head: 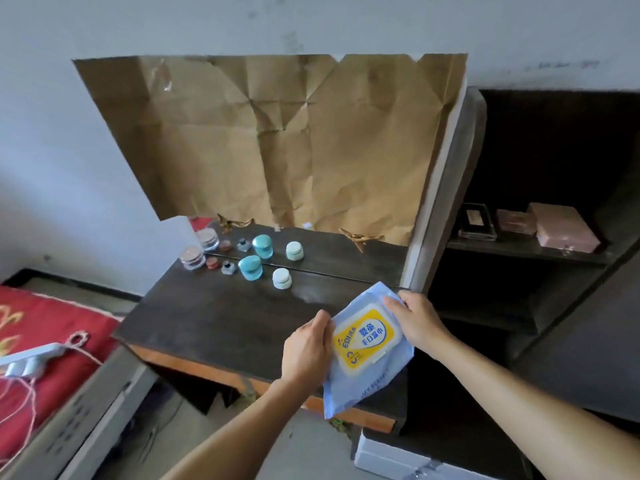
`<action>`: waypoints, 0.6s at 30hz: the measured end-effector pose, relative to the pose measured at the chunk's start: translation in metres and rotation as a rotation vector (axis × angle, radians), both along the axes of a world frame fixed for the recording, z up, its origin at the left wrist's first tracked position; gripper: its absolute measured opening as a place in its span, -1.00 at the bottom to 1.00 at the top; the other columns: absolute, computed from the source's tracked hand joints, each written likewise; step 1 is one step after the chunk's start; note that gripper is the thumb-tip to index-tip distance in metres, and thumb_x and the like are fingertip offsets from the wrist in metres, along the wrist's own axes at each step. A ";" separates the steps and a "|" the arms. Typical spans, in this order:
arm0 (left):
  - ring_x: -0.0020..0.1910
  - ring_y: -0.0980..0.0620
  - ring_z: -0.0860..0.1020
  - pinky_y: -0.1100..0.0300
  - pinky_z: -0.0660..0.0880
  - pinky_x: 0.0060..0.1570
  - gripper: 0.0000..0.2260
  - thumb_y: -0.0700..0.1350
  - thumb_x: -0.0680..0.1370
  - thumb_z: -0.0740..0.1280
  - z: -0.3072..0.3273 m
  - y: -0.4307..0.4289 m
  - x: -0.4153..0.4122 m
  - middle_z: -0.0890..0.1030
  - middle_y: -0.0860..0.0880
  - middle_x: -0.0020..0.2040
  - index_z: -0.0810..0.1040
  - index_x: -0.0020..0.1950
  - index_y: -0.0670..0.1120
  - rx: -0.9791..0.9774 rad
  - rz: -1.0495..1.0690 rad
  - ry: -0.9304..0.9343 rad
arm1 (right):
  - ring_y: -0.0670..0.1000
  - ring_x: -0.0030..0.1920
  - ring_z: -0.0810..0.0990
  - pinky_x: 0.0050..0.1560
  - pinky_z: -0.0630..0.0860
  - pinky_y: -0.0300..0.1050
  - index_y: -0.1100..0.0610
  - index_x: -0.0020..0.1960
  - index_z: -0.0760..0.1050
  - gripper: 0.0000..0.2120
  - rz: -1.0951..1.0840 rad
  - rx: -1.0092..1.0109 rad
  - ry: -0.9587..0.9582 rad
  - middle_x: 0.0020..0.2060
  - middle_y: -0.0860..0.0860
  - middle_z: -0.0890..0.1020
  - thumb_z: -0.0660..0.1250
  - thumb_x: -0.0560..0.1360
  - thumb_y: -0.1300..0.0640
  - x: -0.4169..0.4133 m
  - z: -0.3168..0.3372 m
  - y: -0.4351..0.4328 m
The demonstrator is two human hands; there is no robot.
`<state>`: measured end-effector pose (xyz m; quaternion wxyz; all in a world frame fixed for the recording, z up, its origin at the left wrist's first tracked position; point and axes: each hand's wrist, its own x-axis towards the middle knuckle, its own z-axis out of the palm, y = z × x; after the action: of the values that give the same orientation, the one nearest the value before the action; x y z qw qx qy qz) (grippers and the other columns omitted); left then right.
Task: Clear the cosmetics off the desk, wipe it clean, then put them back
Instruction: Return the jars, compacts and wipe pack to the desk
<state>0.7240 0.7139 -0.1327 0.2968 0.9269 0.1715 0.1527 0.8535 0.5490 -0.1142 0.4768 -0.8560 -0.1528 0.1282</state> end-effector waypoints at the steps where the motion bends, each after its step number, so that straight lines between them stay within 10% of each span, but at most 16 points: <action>1: -0.25 -0.14 0.47 0.08 0.32 -0.31 -0.84 -0.05 0.61 0.13 -0.002 0.014 -0.008 0.55 -0.04 -0.26 0.33 -0.12 -0.10 -0.001 0.036 0.019 | -0.05 -0.42 0.30 -0.37 0.21 -0.11 0.11 -0.37 0.23 -0.62 0.030 -0.035 -0.005 -0.47 -0.01 0.31 0.29 0.53 0.06 -0.003 -0.006 0.018; 12: -0.24 -0.16 0.46 0.09 0.29 -0.33 -0.90 -0.11 0.57 0.09 -0.039 0.197 -0.063 0.46 -0.01 -0.32 0.27 -0.13 -0.09 0.007 0.296 0.243 | 0.05 -0.24 0.52 -0.27 0.40 -0.04 0.04 -0.25 0.34 -0.74 0.358 -0.405 -0.041 -0.34 -0.06 0.50 0.24 0.51 -0.09 -0.031 -0.059 0.227; 18: -0.29 -0.10 0.41 0.09 0.31 -0.32 -0.91 -0.12 0.54 0.09 -0.063 0.335 -0.063 0.46 0.00 -0.30 0.25 -0.15 -0.07 0.012 0.329 0.311 | 0.03 0.03 0.56 -0.07 0.49 -0.05 -0.01 0.21 0.40 -0.69 0.426 -0.514 -0.057 0.04 -0.03 0.58 0.17 0.55 -0.14 -0.031 -0.087 0.363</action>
<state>0.6607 1.0487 -0.1954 0.2325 0.9005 0.3634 0.0553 0.8222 0.9123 -0.2011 0.2035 -0.9004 -0.3044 0.2352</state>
